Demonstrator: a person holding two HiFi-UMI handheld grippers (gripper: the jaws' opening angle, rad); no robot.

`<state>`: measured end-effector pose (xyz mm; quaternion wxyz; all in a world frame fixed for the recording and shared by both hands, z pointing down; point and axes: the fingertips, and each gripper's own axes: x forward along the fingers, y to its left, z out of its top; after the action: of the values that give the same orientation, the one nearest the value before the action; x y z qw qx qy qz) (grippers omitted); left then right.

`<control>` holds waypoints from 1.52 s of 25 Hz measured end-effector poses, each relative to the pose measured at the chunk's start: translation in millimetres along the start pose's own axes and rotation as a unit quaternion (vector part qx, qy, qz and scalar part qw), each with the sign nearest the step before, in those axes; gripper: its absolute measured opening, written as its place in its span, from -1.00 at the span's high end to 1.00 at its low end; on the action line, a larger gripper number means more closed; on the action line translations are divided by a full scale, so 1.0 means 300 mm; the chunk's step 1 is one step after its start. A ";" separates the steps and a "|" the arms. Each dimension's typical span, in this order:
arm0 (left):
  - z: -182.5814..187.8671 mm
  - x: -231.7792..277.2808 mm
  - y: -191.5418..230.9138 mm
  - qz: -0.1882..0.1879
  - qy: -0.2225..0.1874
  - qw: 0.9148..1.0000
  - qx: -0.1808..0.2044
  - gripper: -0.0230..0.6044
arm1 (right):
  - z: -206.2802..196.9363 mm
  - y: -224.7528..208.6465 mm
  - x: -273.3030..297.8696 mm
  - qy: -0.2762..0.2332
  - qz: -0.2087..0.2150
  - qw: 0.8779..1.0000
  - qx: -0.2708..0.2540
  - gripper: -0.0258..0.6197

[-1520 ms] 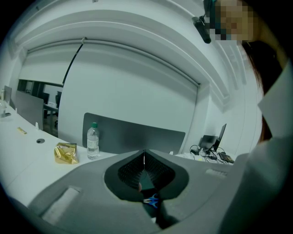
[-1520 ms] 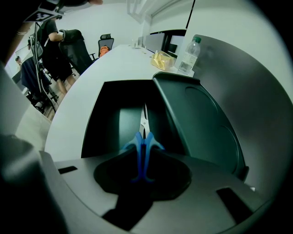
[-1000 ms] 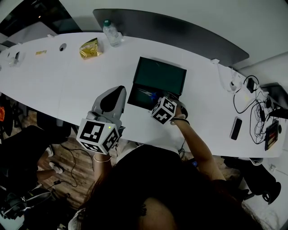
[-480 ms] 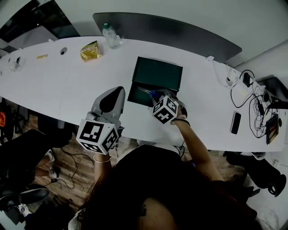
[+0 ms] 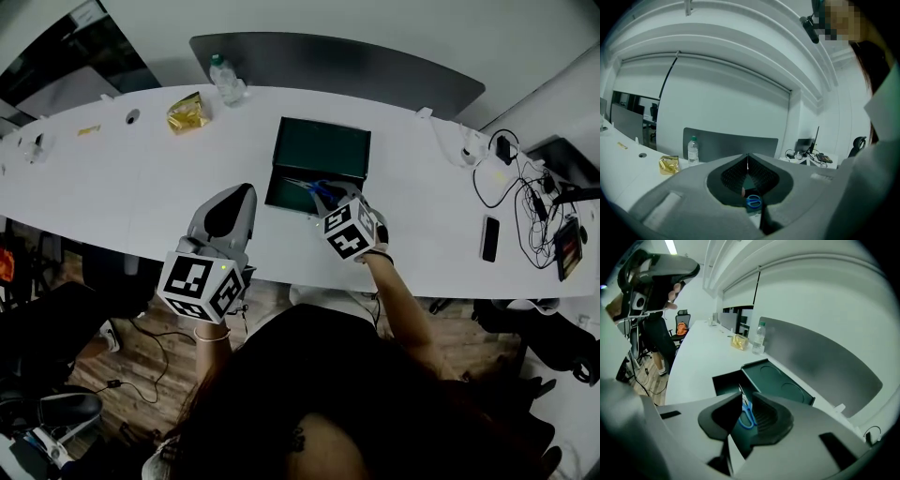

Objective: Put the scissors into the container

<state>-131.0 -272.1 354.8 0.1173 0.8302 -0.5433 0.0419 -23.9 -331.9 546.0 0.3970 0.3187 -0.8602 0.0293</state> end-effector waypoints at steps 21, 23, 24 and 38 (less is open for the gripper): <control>0.007 -0.219 -0.129 -0.046 -0.018 0.999 0.022 0.88 | 0.120 0.076 -0.351 -0.111 -0.093 0.987 0.076 0.83; 0.005 -0.241 -0.138 -0.048 -0.020 0.998 0.024 0.88 | 0.131 0.089 -0.382 -0.120 -0.104 0.985 0.074 0.85; 0.003 -0.254 -0.141 -0.048 -0.021 0.998 0.026 0.88 | 0.138 0.097 -0.397 -0.124 -0.109 0.984 0.073 0.86; -0.007 -0.459 -0.222 -0.061 -0.038 0.997 0.036 0.88 | 0.179 0.271 -0.619 -0.182 -0.141 0.970 0.083 0.89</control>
<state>-125.9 -123.3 319.6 0.0691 0.8667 -0.4934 0.0229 -16.7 -186.1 395.6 0.2059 0.4687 -0.8589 -0.0140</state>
